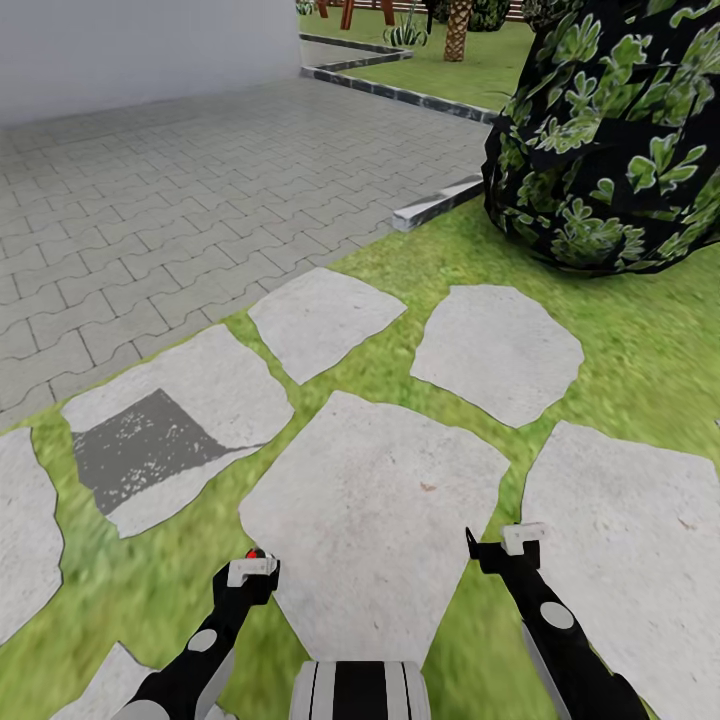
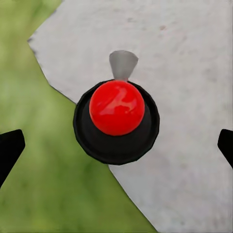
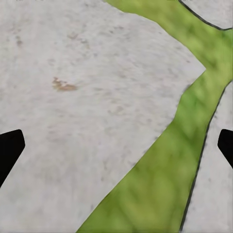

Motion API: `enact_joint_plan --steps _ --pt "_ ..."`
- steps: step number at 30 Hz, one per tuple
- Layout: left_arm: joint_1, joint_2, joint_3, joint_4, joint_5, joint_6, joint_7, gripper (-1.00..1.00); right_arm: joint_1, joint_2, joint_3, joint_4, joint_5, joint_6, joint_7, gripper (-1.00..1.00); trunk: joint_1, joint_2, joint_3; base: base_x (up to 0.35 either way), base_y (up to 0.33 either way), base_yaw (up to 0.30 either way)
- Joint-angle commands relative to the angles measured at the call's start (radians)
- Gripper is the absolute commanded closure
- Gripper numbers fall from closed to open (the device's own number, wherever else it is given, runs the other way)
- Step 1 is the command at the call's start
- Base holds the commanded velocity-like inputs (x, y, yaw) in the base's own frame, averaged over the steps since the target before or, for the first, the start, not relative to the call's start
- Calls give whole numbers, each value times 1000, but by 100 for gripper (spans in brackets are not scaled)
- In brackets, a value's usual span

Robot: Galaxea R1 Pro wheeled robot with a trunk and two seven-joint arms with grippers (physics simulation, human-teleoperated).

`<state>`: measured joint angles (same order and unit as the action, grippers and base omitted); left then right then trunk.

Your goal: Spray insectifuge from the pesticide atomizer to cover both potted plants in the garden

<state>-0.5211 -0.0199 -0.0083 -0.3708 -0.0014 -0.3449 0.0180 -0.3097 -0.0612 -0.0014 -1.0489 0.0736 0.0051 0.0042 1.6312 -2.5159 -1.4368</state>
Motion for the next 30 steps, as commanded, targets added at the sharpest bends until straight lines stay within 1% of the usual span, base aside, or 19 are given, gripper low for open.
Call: enact_joint_plan --steps 1,6,14,30 --pt "0 0 -1 1 0 -3 2 -100 0 0 0 0 8 1 0 -100 0 0 -1 49 0 0" --pt "0 0 0 1 0 -3 2 -100 0 0 0 0 8 1 0 -100 0 0 -1 76 0 0" --pt "0 0 1 1 0 -4 2 -100 0 0 0 0 8 1 0 -100 0 0 -1 7 0 0" --pt "0 0 1 0 0 -6 2 -100 0 0 0 0 8 1 0 -100 0 0 -24 0 0 0"
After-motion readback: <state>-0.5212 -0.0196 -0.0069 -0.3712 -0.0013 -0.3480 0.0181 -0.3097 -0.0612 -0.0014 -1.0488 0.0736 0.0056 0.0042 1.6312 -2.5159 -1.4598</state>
